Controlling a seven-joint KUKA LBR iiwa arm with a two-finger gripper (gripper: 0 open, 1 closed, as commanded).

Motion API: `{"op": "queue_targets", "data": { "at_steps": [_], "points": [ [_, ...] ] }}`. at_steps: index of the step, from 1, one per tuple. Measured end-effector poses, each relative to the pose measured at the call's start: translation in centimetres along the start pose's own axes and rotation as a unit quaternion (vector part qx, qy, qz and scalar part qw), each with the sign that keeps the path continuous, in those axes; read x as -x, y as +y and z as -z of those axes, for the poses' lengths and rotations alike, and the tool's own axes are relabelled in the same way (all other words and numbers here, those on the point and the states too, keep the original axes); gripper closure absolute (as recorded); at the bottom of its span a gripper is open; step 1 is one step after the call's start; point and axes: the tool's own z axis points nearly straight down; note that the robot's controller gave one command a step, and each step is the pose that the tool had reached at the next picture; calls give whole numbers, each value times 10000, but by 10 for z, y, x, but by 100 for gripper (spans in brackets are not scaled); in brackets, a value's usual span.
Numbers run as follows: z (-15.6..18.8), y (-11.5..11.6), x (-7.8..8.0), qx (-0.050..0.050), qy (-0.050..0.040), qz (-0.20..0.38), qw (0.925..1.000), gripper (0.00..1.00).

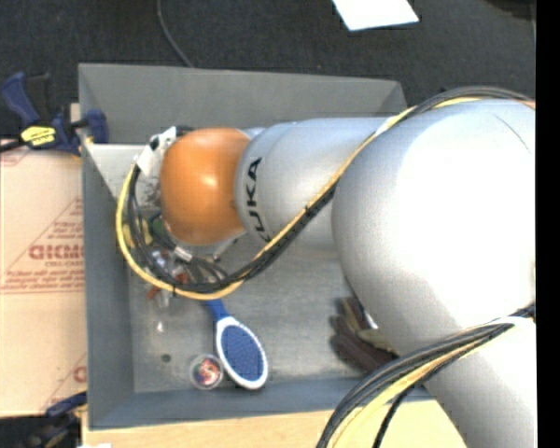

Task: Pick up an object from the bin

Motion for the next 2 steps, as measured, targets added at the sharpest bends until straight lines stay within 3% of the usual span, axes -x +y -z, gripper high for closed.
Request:
{"op": "queue_targets", "data": {
  "at_steps": [1,2],
  "points": [
    [71,-27,-7,-19,-43,25,10000,100],
    [71,-26,-7,-15,-39,21,10000,100]
  ]
}}
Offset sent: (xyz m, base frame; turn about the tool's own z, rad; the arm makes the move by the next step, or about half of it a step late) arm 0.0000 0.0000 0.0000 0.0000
